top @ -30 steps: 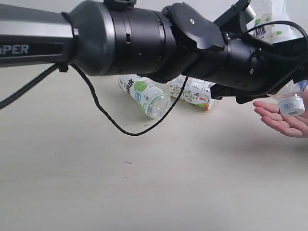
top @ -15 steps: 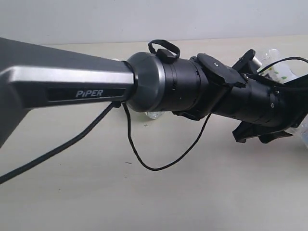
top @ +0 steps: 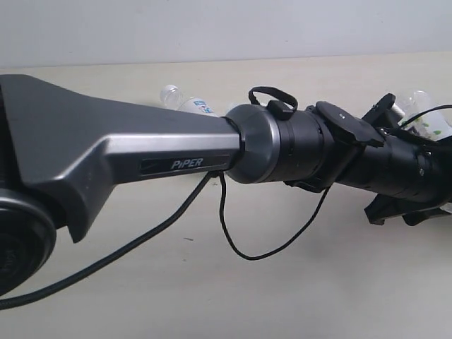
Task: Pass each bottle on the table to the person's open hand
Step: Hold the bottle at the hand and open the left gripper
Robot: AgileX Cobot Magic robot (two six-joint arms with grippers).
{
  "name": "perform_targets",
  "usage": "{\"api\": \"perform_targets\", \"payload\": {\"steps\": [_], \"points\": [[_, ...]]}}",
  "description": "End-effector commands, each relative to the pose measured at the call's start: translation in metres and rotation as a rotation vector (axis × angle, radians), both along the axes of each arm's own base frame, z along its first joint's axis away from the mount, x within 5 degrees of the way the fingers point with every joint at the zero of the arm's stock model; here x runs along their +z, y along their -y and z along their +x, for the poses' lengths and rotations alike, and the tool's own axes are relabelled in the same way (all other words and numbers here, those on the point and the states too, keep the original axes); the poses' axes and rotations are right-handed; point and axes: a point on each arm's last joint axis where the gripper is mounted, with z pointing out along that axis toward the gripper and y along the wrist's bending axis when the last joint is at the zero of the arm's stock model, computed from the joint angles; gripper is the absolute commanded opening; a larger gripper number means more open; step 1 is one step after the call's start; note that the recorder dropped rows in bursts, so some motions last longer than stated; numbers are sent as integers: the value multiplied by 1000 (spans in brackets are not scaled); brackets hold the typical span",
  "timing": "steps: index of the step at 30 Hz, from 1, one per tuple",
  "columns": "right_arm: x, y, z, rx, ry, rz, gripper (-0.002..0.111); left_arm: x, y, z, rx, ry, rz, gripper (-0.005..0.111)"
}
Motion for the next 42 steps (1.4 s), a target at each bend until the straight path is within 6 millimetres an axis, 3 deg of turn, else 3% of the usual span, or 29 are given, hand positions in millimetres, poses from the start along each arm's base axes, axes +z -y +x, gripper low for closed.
{"api": "perform_targets", "payload": {"steps": [1,4,18,34,42], "points": [[0,0,0,-7,10,3,0,5,2,-2,-9,7,-15,47],[0,0,0,-7,10,3,0,5,2,-1,-9,36,-11,58],[0,0,0,-7,10,3,0,5,2,1,-21,112,-1,84],[0,0,0,-7,10,3,0,7,1,1,-80,216,4,84],[0,0,0,-7,10,3,0,38,-3,-3,-169,313,-48,84]]}}
